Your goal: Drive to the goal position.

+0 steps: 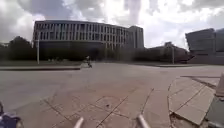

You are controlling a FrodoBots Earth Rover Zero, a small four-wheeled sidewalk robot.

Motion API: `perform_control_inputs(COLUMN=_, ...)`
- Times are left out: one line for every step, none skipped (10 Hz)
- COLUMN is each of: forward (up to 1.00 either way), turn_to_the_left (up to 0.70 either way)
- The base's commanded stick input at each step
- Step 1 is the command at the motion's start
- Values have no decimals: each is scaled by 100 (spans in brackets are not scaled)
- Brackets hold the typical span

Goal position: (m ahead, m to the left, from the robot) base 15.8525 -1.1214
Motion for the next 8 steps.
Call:
perform_control_inputs(forward=69, turn_to_the_left=0)
perform_control_inputs(forward=69, turn_to_the_left=0)
perform_control_inputs(forward=69, turn_to_the_left=0)
perform_control_inputs(forward=69, turn_to_the_left=0)
perform_control_inputs(forward=69, turn_to_the_left=0)
perform_control_inputs(forward=69, turn_to_the_left=-28)
perform_control_inputs(forward=69, turn_to_the_left=-9)
perform_control_inputs(forward=69, turn_to_the_left=0)
